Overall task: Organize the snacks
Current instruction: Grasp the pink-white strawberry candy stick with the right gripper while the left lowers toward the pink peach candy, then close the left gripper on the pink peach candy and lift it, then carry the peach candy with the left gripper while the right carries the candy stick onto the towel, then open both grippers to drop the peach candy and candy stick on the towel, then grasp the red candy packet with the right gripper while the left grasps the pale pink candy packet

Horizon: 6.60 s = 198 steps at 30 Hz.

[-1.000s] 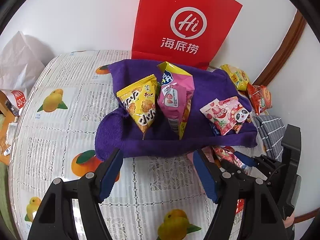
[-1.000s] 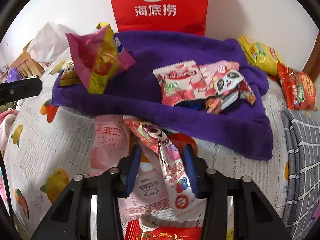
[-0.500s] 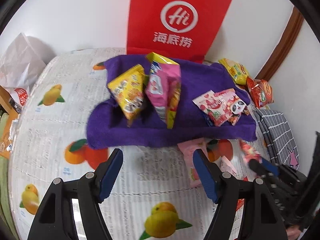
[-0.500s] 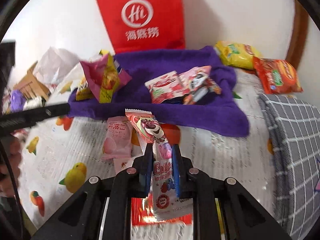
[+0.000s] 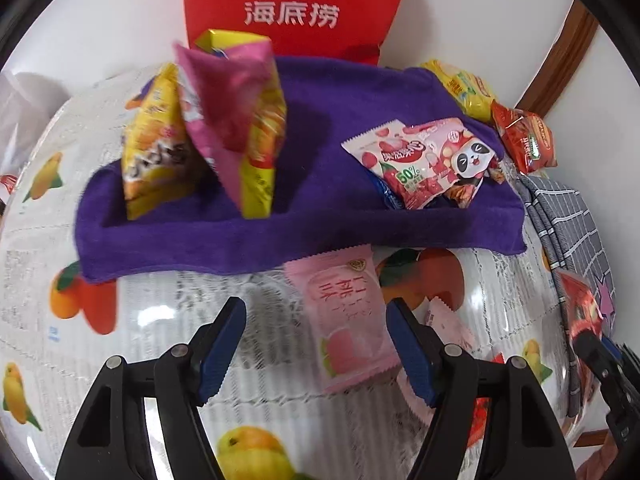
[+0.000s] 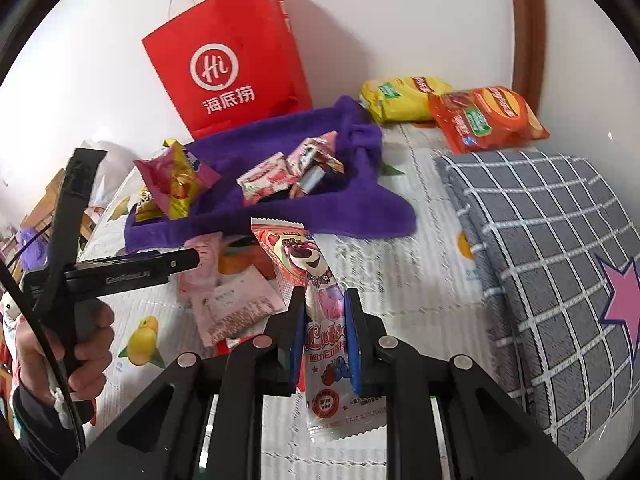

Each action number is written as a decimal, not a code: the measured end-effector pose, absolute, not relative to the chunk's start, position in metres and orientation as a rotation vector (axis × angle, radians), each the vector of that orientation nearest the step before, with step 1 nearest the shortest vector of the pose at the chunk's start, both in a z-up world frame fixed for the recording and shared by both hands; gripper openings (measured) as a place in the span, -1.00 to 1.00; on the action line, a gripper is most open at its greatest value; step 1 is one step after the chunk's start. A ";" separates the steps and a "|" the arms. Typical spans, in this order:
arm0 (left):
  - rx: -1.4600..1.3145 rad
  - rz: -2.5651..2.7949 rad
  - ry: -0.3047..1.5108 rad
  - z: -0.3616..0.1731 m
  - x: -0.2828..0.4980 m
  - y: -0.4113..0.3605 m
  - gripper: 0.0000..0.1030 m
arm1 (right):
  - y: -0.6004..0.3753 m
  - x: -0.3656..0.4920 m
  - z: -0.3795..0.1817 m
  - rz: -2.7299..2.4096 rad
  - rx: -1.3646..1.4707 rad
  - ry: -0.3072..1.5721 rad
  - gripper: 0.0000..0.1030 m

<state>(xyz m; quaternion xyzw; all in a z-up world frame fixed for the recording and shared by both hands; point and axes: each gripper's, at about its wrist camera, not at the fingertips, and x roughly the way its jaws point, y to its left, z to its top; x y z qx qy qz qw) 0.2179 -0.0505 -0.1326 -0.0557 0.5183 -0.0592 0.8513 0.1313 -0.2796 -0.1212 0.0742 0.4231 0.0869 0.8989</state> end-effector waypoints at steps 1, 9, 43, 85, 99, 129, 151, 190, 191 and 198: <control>-0.122 -0.124 1.100 -0.135 0.221 -0.052 0.38 | -0.281 0.131 -0.122 0.179 0.162 0.879 -0.65; -0.021 -0.081 1.101 -0.147 0.229 -0.072 0.42 | -0.282 0.129 -0.124 0.184 0.170 0.876 -0.65; 0.064 -0.113 1.066 -0.131 0.204 -0.065 -0.26 | -0.273 0.122 -0.109 0.199 0.185 0.849 -0.65; -0.095 -0.047 0.918 -0.036 0.230 0.041 -0.26 | -0.210 0.195 -0.053 0.214 0.106 0.791 -0.65; -0.118 -0.093 0.950 -0.065 0.271 0.033 -0.26 | -0.208 0.236 -0.089 0.203 0.093 0.856 -0.65; -0.098 -0.171 0.980 -0.092 0.315 -0.002 -0.25 | -0.197 0.298 -0.124 0.214 0.075 0.890 -0.64; -0.119 -0.177 0.992 -0.081 0.307 -0.002 0.20 | -0.194 0.284 -0.103 0.234 0.036 0.848 -0.14; -0.083 -0.154 1.019 -0.098 0.149 -0.017 0.20 | -0.213 0.115 -0.178 0.266 -0.019 1.001 0.29; -0.079 -0.150 1.019 -0.100 0.149 -0.017 0.20 | -0.210 0.114 -0.180 0.268 -0.032 0.996 0.33; -0.054 -0.154 1.026 -0.105 0.149 -0.020 0.20 | -0.201 0.118 -0.189 0.232 -0.104 0.969 0.47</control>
